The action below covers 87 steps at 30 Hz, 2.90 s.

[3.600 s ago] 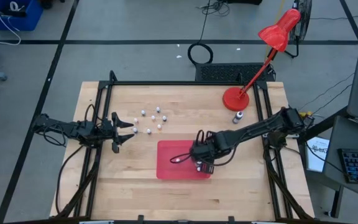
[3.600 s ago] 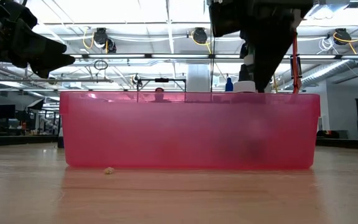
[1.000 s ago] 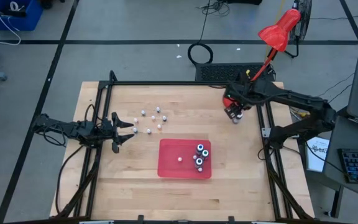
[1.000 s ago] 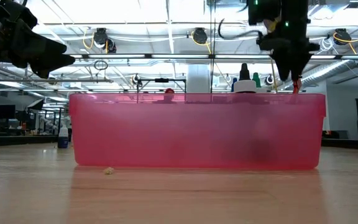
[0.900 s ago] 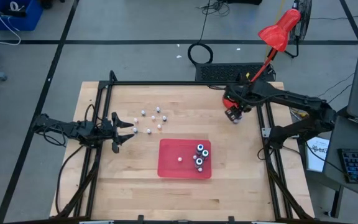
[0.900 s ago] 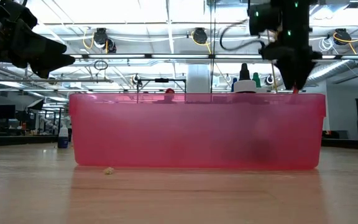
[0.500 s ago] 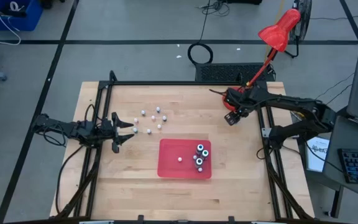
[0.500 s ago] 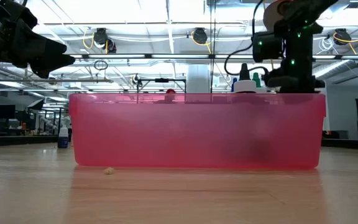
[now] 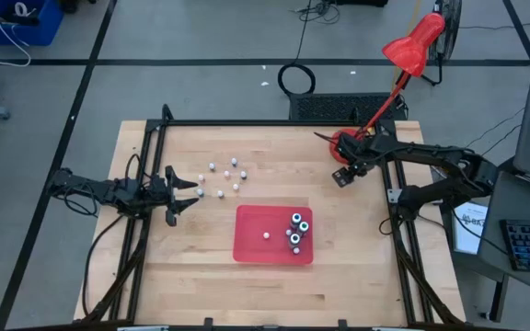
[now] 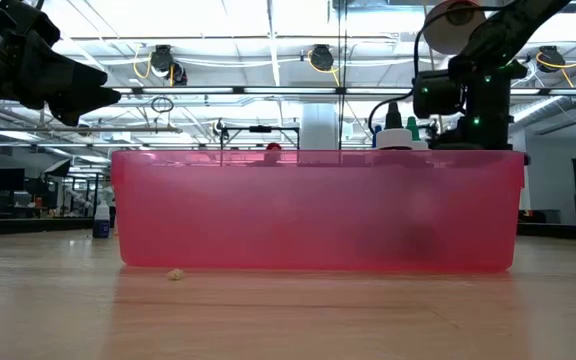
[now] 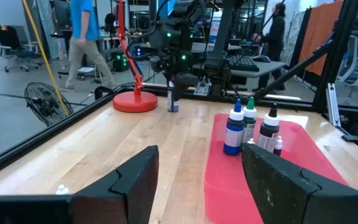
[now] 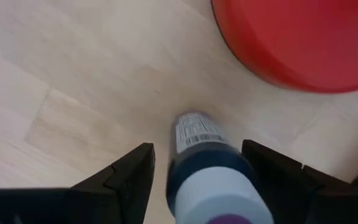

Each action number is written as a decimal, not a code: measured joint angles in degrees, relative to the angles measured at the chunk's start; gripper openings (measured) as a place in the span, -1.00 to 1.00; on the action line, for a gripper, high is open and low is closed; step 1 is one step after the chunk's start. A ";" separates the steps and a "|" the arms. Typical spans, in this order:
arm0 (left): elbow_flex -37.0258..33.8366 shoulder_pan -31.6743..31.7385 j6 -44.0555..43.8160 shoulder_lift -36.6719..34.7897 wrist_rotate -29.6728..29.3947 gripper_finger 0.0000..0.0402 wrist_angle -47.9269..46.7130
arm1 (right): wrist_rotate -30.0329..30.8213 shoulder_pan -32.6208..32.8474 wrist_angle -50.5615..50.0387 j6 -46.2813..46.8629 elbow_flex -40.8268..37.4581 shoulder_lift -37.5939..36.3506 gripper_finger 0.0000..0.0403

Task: Pick & Place food coloring
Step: Put the large violet food coloring bottle into the bin

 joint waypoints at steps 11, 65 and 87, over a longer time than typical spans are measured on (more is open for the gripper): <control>0.00 0.00 0.00 0.01 0.00 0.16 0.00 | -3.54 0.02 0.60 -3.81 0.00 -0.09 -0.38; 0.00 0.00 0.00 0.00 0.00 0.16 0.00 | 5.91 61.55 -13.33 2.31 50.54 30.80 -0.38; 0.00 0.00 0.00 0.01 0.00 0.16 0.00 | -1.66 59.80 0.35 4.33 35.56 30.79 -0.38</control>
